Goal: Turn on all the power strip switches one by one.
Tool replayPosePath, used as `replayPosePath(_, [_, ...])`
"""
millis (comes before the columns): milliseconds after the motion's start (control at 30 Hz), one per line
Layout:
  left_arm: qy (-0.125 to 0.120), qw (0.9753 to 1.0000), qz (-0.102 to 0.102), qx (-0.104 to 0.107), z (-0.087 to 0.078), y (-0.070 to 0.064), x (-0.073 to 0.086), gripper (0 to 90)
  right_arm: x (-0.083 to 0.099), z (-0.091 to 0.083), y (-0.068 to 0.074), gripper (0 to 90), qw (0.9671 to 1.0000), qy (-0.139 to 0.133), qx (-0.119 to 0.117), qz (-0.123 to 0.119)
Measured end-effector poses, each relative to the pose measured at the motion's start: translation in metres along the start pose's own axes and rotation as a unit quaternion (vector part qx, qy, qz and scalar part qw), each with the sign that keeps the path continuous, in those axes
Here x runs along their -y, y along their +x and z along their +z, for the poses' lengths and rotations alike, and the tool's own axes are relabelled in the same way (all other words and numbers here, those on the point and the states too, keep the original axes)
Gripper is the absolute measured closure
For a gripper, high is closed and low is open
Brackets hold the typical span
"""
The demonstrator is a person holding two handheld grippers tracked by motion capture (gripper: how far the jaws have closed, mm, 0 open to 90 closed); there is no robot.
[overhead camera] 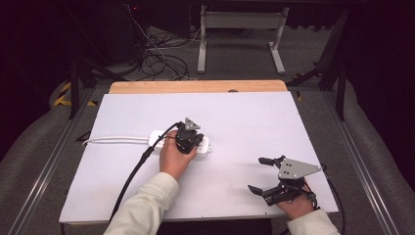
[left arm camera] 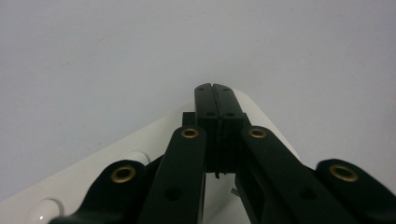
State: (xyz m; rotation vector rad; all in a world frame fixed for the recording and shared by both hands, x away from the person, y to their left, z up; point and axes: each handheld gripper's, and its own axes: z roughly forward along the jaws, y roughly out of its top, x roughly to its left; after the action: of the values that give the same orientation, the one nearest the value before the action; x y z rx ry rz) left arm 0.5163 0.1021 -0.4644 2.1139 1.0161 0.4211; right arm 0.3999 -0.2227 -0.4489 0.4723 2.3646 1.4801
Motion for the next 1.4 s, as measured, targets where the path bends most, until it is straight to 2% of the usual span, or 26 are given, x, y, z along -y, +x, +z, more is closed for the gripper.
replayPosePath(233, [0.006,1.0,-0.005,0.001,0.001,0.001,-0.001,90.0,0.0,0.0,0.0,8.7,1.0,0.001,0.0,0.0])
replayPosePath(500, [0.011,0.9995,-0.026,0.012,0.001,0.003,-0.003,90.0,0.0,-0.002,0.0,8.7,1.0,-0.002,0.002,0.001])
replayPosePath(567, [0.014,0.9994,-0.03,0.012,-0.005,0.006,-0.005,90.0,0.0,-0.002,0.0,8.7,1.0,-0.002,0.002,0.001])
replayPosePath(733, [-0.02,0.9993,-0.025,0.017,-0.025,0.01,-0.01,90.0,0.0,-0.001,-0.001,8.7,1.0,0.0,0.003,0.003])
replayPosePath(833, [-0.04,0.9985,-0.023,0.029,-0.037,0.007,-0.012,90.0,0.0,0.0,-0.001,8.7,1.0,0.001,0.003,0.002])
replayPosePath(967, [-0.051,0.998,-0.012,0.034,-0.049,0.002,-0.014,90.0,0.001,-0.001,-0.001,8.7,1.0,0.0,0.005,0.004])
replayPosePath(1167, [-0.067,0.9965,-0.017,0.046,-0.061,0.0,-0.016,89.9,0.001,-0.001,0.0,8.7,1.0,0.0,0.007,0.003])
replayPosePath(1300, [-0.073,0.9961,-0.013,0.048,-0.068,0.001,-0.016,89.7,0.001,-0.002,-0.001,8.7,1.0,-0.001,0.006,0.004])
replayPosePath(1333, [-0.076,0.9956,-0.016,0.052,-0.07,0.001,-0.016,88.8,0.001,-0.002,-0.001,8.7,1.0,-0.001,0.006,0.004])
replayPosePath(1367, [-0.083,0.9947,-0.02,0.058,-0.072,0.002,-0.016,80.0,0.001,-0.002,-0.001,8.7,1.0,-0.001,0.006,0.004])
replayPosePath(1400, [-0.084,0.9942,-0.021,0.063,-0.075,0.002,-0.016,76.1,0.001,-0.002,-0.001,8.7,1.0,-0.001,0.006,0.004])
